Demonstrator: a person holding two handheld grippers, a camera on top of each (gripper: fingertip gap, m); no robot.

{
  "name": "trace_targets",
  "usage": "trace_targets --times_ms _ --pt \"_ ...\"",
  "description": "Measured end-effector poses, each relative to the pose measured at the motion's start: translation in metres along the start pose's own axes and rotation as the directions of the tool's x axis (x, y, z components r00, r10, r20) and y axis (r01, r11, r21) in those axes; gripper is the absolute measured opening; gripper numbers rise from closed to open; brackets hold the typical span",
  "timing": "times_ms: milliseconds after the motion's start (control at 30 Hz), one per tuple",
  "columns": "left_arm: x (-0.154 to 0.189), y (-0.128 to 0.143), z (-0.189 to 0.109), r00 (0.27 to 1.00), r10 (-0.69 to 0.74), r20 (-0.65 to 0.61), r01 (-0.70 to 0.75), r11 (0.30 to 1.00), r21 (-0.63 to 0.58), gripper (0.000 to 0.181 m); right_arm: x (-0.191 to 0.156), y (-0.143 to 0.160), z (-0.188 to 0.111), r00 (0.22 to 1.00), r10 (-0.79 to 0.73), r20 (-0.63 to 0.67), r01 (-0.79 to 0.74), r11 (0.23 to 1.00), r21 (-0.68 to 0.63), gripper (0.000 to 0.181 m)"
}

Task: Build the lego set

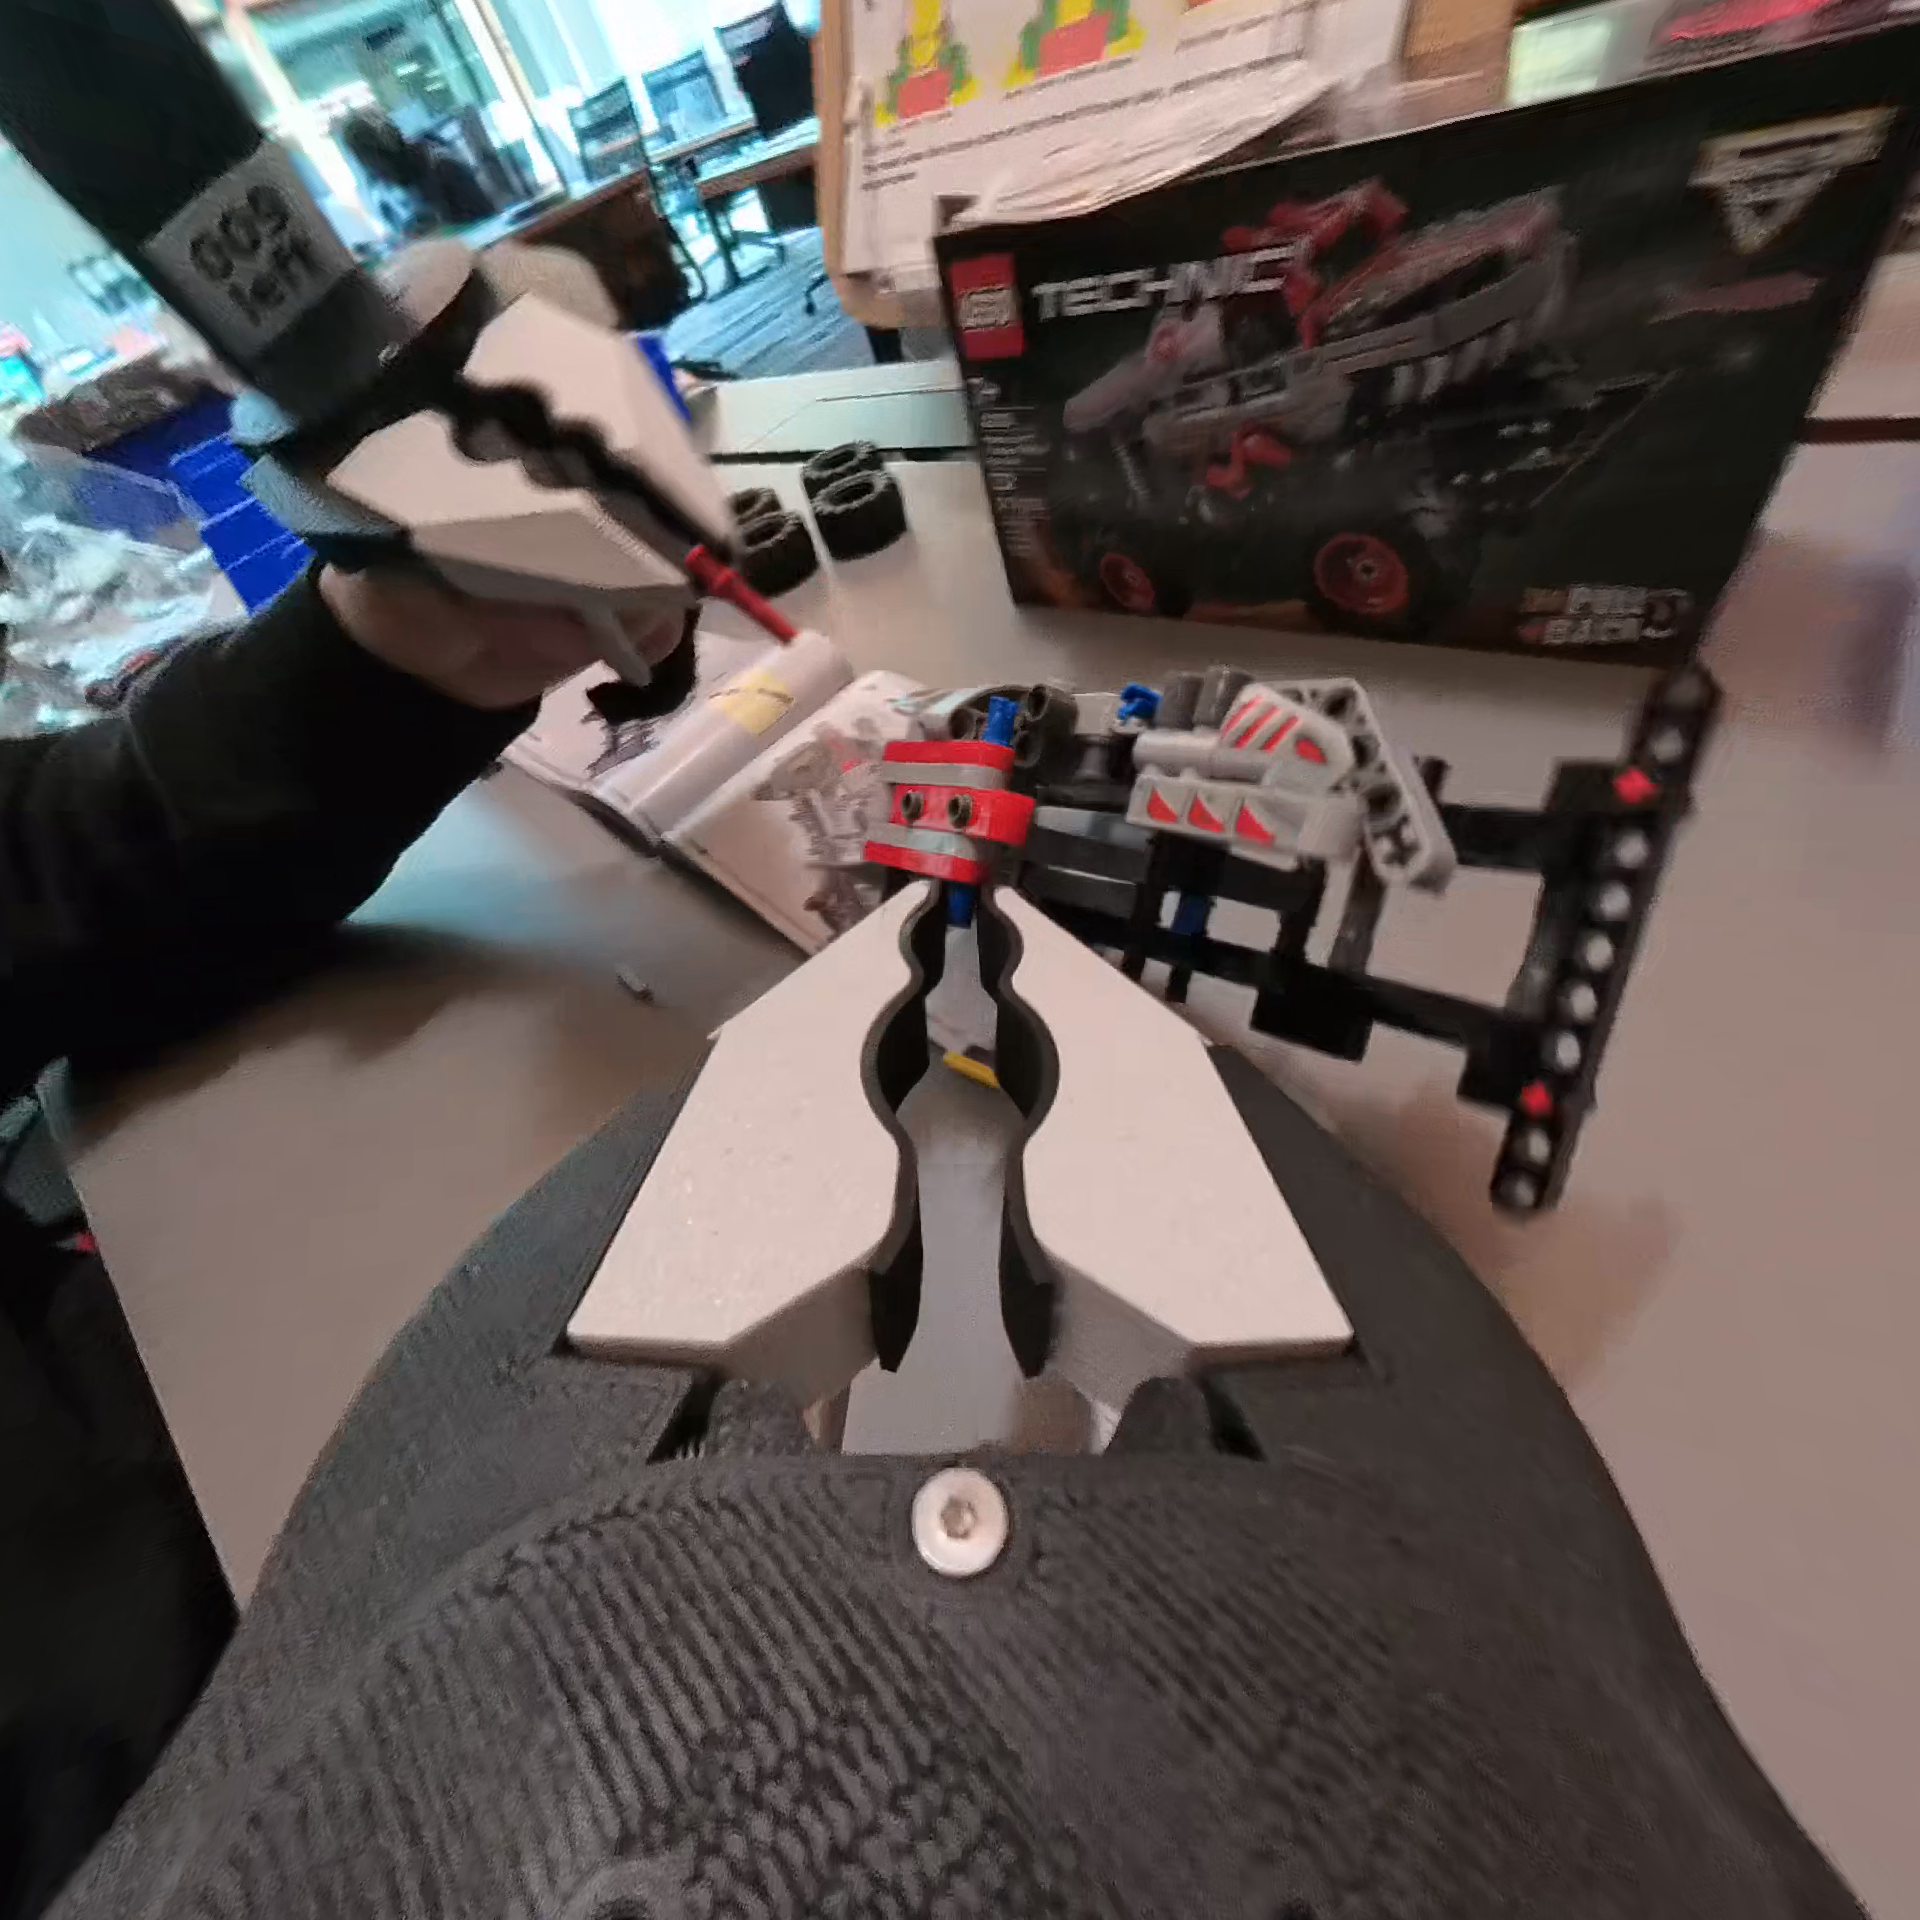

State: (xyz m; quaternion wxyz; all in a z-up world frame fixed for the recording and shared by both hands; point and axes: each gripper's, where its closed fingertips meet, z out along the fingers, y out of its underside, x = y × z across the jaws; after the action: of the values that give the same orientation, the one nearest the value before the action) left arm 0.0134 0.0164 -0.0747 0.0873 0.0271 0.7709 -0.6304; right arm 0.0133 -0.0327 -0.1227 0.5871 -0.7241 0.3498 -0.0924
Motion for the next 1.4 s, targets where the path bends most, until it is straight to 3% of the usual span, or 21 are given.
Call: trace_targets --times_ms 33,200,633,933,1233,1400 --pt "0.000 0.001 -0.001 1.000 -0.007 -0.005 0.007 1.000 0.003 0.004 0.011 -0.003 -0.004 1.000 0.028 -0.014 -0.028 1.000 0.001 0.003" --pt "-0.004 0.006 -0.007 1.000 0.000 0.009 0.000 1.000 -0.013 0.004 0.043 -0.004 -0.012 0.984 0.178 0.020 -0.179 0.982 0.055 0.003" --pt "-0.010 0.009 -0.014 0.999 0.024 0.031 -0.023 0.998 -0.051 0.004 0.036 0.009 -0.024 0.889 0.434 0.147 -0.456 0.869 0.190 0.003" --pt "-0.037 -0.012 -0.052 0.988 0.049 0.145 -0.044 0.998 -0.042 0.004 0.022 0.009 -0.026 0.864 0.446 0.232 -0.493 0.843 0.215 0.004" --pt "-0.051 -0.059 -0.123 0.962 0.072 0.264 -0.082 0.996 0.027 0.004 0.024 0.009 -0.027 0.880 0.437 0.189 -0.473 0.846 0.247 0.004" --pt "-0.054 -0.072 -0.147 0.954 0.069 0.292 -0.091 0.994 0.063 0.004 0.029 0.007 -0.028 0.884 0.439 0.160 -0.467 0.839 0.280 0.004"
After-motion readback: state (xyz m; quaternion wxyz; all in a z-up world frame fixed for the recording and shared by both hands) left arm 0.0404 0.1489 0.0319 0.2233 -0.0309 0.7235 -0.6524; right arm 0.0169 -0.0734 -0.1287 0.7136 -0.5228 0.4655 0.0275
